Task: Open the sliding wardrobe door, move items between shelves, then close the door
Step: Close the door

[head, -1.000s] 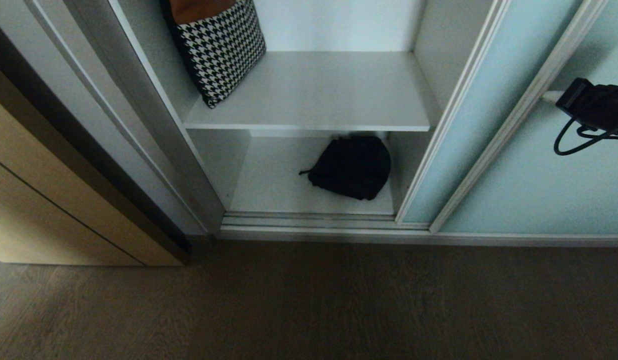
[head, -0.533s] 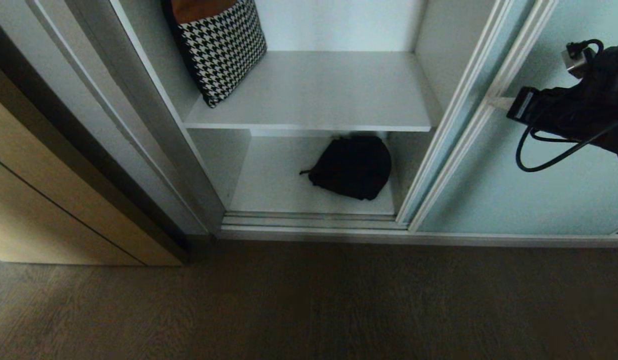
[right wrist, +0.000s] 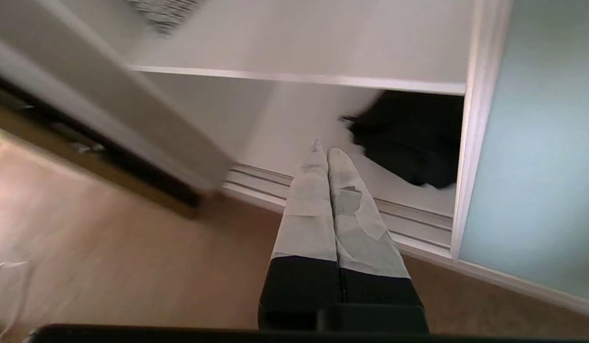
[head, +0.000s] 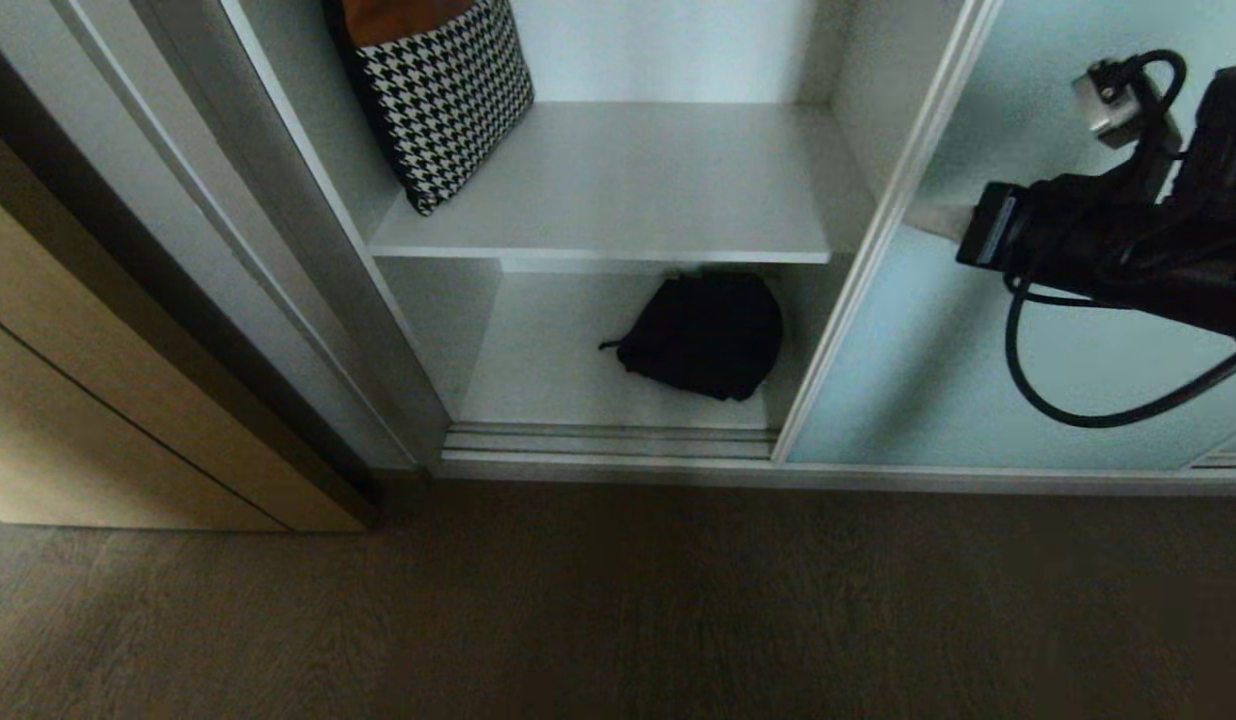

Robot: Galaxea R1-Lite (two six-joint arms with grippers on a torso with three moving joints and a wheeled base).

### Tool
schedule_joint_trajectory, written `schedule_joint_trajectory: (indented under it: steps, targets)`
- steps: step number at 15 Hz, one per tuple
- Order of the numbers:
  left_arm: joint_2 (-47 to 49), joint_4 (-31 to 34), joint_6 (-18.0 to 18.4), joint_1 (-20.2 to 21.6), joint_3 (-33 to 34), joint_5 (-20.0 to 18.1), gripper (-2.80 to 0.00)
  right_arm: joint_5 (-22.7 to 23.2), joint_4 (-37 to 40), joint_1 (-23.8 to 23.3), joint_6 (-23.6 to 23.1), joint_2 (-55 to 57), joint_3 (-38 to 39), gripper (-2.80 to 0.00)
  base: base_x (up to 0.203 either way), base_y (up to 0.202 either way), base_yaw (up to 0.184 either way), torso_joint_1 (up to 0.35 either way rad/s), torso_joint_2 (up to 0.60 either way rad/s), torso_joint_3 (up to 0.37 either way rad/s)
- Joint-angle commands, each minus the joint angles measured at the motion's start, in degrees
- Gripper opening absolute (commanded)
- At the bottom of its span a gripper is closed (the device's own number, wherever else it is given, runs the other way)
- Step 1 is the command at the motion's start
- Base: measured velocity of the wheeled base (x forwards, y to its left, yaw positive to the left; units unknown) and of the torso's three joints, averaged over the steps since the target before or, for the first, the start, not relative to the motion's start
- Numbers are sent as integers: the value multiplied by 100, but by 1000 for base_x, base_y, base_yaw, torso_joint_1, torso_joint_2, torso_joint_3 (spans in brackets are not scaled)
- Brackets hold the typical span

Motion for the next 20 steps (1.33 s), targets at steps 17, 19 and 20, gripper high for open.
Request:
schedule_joint_trajectory:
  steps: [17, 19, 20]
  targets:
    - [8, -2, -4, 2, 1, 0, -280, -431, 345, 1753, 73, -822, 997, -280, 0, 0, 0, 0, 0, 0]
    - [8, -2, -4, 2, 1, 0, -280, -654, 166, 1728, 101, -514, 728, -280, 0, 0, 0, 0, 0, 0]
    - [8, -2, -4, 2, 1, 0, -280, -795, 134, 1733, 106, -326, 564, -280, 0, 0, 0, 0, 0, 0]
